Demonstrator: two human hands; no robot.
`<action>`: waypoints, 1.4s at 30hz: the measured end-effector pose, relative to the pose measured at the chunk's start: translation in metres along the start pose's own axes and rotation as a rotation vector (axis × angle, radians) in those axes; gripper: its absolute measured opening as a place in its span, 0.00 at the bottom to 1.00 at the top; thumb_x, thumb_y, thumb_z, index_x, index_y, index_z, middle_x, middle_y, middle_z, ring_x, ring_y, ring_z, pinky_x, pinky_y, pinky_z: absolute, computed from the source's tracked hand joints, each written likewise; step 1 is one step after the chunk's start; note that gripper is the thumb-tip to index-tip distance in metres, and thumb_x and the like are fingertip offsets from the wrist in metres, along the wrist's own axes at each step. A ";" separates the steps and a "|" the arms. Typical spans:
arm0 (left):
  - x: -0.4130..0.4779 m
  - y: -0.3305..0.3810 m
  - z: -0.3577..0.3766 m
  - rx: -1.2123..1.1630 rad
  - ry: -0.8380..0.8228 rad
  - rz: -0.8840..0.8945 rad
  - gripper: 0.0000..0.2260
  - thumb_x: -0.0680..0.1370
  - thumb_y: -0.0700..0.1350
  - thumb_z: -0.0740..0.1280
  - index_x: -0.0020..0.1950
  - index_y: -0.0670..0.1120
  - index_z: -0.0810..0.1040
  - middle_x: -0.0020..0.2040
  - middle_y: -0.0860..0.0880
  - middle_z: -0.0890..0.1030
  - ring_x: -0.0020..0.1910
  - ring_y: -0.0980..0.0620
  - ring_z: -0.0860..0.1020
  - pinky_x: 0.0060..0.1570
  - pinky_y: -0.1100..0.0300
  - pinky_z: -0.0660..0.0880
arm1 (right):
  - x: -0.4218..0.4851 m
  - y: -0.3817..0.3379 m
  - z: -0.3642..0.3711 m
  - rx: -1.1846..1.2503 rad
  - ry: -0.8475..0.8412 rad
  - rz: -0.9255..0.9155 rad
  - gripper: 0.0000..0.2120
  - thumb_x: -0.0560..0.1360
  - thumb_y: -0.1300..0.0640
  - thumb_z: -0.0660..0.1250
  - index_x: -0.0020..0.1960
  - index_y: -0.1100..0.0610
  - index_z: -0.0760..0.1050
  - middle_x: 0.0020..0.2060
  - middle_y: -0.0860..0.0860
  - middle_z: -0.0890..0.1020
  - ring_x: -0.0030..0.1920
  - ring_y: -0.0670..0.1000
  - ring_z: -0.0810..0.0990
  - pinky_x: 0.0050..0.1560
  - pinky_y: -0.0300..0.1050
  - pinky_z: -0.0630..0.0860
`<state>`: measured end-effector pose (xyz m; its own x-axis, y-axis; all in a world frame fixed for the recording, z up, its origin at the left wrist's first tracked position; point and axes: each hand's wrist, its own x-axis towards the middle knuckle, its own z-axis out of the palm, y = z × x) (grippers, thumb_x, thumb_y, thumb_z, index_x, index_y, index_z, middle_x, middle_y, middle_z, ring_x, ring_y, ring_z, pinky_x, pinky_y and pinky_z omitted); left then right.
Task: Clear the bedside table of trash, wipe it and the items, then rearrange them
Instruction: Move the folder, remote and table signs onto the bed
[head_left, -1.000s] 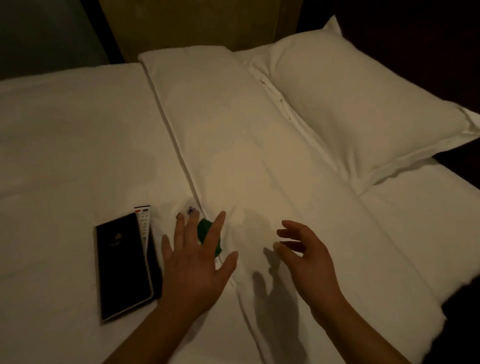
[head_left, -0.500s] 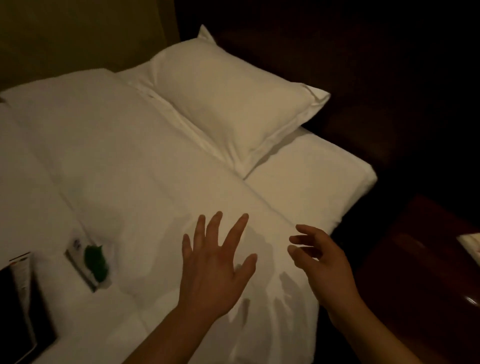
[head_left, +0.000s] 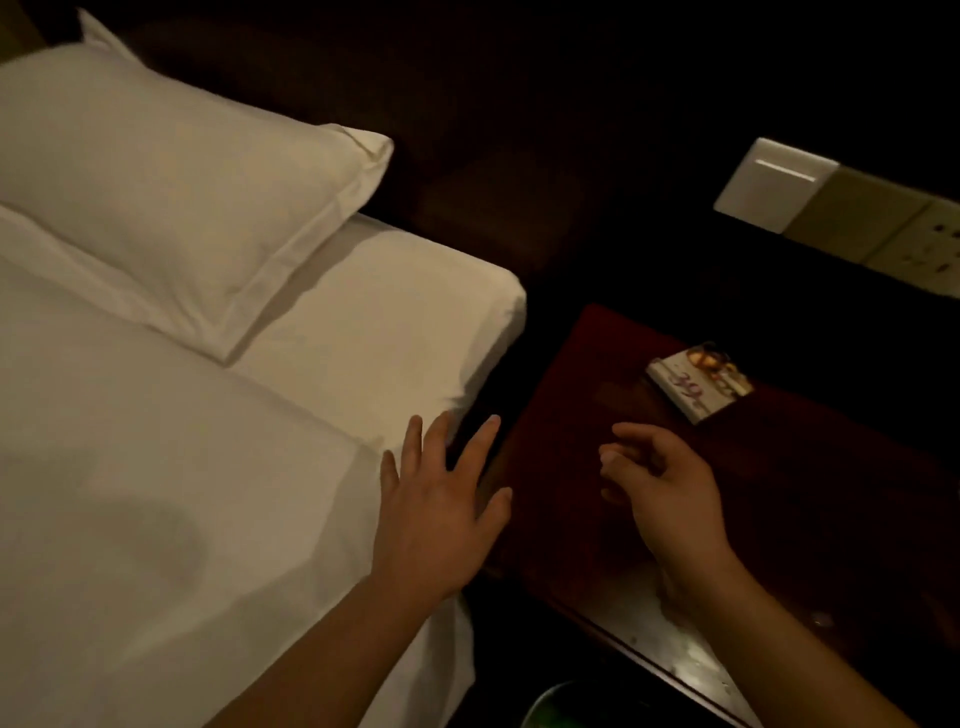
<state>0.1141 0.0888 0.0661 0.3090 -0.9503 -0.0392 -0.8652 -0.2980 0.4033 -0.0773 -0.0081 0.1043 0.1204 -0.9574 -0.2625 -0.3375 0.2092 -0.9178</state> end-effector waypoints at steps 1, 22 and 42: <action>0.010 0.010 0.011 0.012 -0.013 0.016 0.32 0.76 0.67 0.46 0.79 0.64 0.45 0.81 0.45 0.54 0.81 0.41 0.46 0.76 0.36 0.52 | 0.009 0.004 -0.014 0.008 0.049 0.011 0.09 0.78 0.56 0.68 0.56 0.46 0.78 0.45 0.46 0.84 0.42 0.42 0.84 0.42 0.43 0.80; 0.049 0.034 0.134 0.265 -0.088 0.143 0.30 0.81 0.67 0.46 0.81 0.55 0.57 0.80 0.38 0.58 0.80 0.36 0.52 0.75 0.36 0.55 | 0.173 0.043 -0.073 0.342 0.368 0.658 0.08 0.77 0.53 0.68 0.51 0.57 0.73 0.40 0.56 0.80 0.37 0.52 0.79 0.30 0.46 0.72; 0.057 0.030 0.104 -0.611 -0.118 -0.121 0.15 0.83 0.51 0.58 0.67 0.55 0.78 0.76 0.50 0.67 0.80 0.45 0.56 0.78 0.53 0.51 | 0.109 0.029 -0.029 0.346 -0.111 0.410 0.10 0.75 0.64 0.70 0.56 0.60 0.79 0.53 0.55 0.84 0.47 0.52 0.79 0.35 0.41 0.76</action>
<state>0.0650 0.0161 -0.0190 0.3148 -0.9272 -0.2032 -0.4347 -0.3311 0.8375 -0.1010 -0.1124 0.0573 0.1477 -0.7605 -0.6323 -0.0527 0.6323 -0.7729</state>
